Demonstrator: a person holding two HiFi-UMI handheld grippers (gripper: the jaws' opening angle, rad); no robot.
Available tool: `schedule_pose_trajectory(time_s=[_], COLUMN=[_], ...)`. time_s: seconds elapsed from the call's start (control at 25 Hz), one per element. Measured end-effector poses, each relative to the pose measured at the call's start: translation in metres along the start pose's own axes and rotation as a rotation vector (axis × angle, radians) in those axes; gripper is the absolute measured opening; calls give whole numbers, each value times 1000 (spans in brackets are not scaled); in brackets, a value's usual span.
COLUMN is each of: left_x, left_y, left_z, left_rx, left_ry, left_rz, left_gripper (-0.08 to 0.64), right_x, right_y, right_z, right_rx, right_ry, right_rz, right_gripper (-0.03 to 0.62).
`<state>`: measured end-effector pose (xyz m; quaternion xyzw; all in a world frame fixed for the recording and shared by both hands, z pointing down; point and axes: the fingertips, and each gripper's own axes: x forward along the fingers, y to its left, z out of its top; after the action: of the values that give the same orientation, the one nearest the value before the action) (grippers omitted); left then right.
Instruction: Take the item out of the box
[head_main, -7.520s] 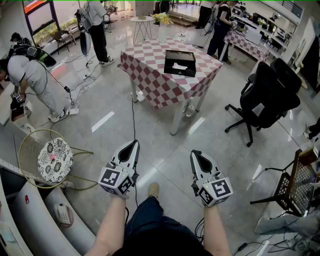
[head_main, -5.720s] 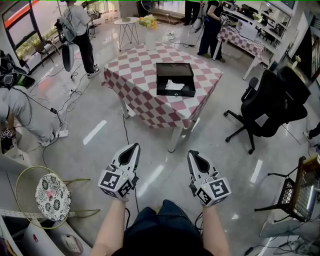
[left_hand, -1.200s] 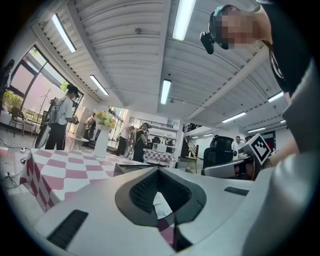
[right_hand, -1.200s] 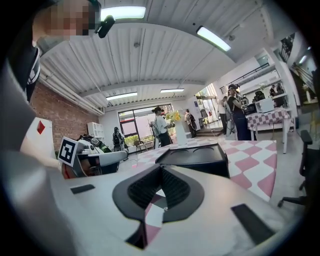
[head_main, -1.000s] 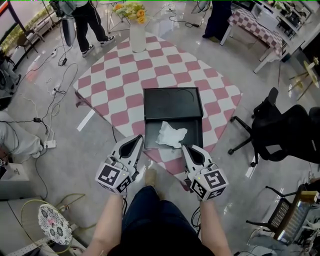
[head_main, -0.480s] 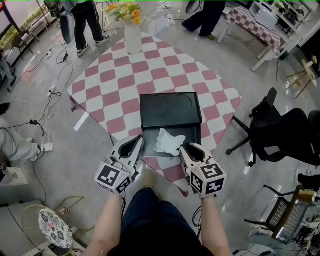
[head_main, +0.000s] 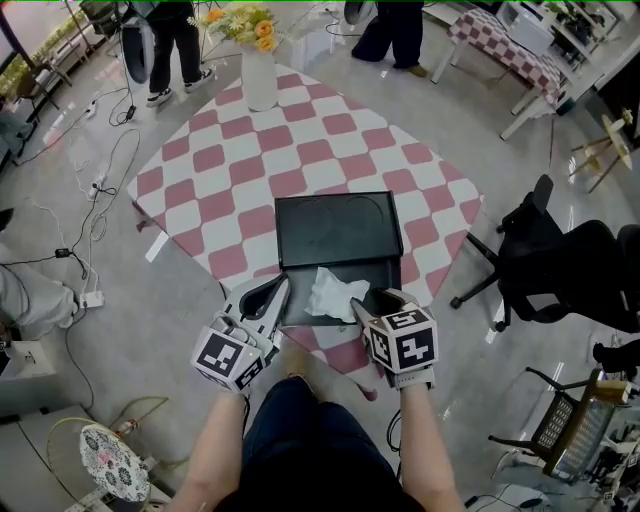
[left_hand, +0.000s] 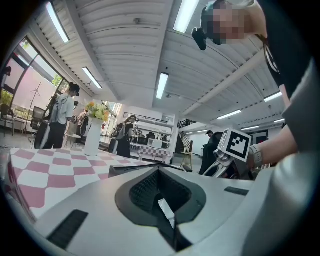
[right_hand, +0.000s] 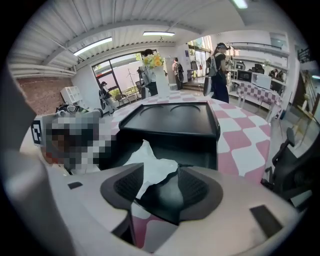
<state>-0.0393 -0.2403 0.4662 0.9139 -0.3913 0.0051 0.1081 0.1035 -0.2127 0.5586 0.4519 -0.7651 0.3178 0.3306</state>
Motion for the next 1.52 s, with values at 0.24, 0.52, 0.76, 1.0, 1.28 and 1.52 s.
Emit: schedule_pose_trajectory(time_s=[0.24,0.52,0.76,1.0,1.28,1.52], left_x=[9,19,25,32,34,28], left_y=[11,19,27,35,39,44], left_z=[4,7,6,11,13,13], left_rx=[-7,-20,-33,-39,-46,-53], left_ry=[-8,-10,-7,-17,-19,-26], left_rz=[-6,-21,-34,-41,-34,-16], left_gripper=[0,0,0,0,0,0], right_x=[13,25,39,45,54,57], right_y=[-5,-10,-10,-10,-5,6], right_z=[-2,-2,-7,-5,0,0], right_rx=[13,-59,-139,-166,-208,-125], right_ry=[83,177,295,370,427,356], right_rz=[-20,-72,-83,-56,-3,89], right_gripper=[253,278,282,281,251,187])
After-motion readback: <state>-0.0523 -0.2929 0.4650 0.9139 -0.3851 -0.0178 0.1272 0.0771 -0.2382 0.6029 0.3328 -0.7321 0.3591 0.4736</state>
